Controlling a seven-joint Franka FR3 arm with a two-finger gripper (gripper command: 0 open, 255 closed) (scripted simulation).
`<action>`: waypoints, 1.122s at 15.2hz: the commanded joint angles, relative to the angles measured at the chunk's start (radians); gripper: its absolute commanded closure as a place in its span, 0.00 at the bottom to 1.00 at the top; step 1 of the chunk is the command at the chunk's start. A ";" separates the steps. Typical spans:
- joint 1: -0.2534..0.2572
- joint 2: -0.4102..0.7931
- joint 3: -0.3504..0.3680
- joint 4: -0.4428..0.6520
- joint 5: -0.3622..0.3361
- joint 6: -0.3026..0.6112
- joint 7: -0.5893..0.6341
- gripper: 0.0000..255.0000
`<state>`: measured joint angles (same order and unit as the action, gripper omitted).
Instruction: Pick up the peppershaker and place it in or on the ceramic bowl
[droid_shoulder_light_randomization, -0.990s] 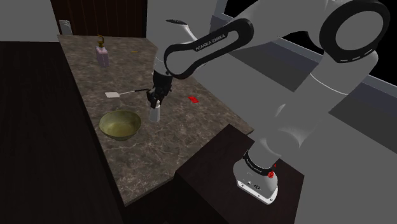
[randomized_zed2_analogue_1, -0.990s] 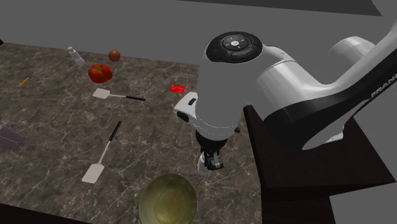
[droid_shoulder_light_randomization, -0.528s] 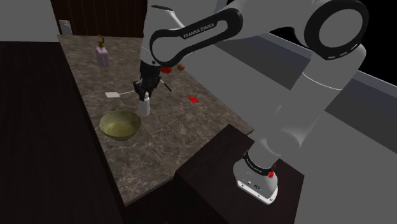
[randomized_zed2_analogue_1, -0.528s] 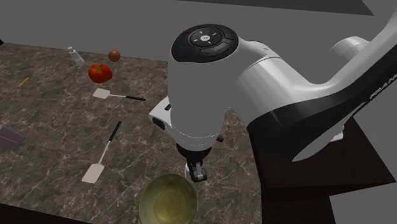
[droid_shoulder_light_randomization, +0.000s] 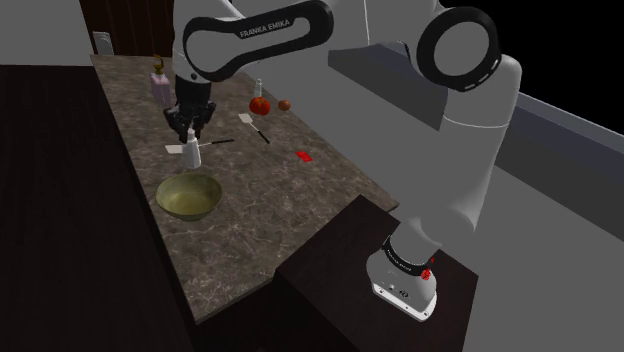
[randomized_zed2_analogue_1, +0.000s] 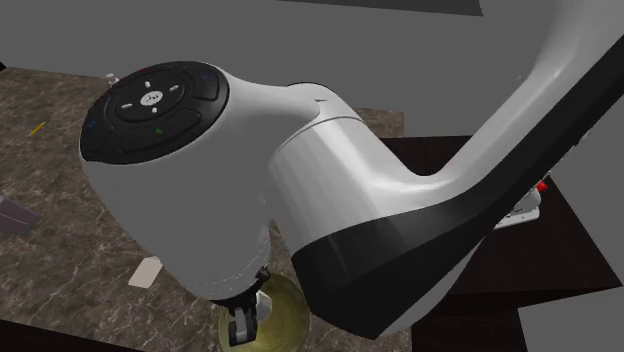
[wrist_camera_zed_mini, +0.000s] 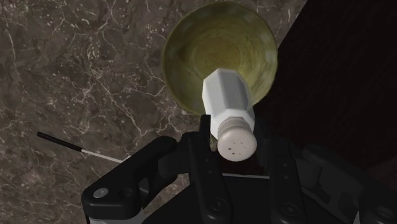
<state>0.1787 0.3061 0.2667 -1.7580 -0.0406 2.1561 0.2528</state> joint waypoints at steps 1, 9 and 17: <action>0.009 0.047 -0.003 0.070 -0.013 -0.024 0.009 1.00; 0.013 0.087 -0.009 0.017 -0.026 0.068 0.014 1.00; 0.019 0.139 -0.017 -0.020 -0.041 0.155 0.021 1.00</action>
<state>0.1959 0.4400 0.2505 -1.7691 -0.0798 2.2972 0.2719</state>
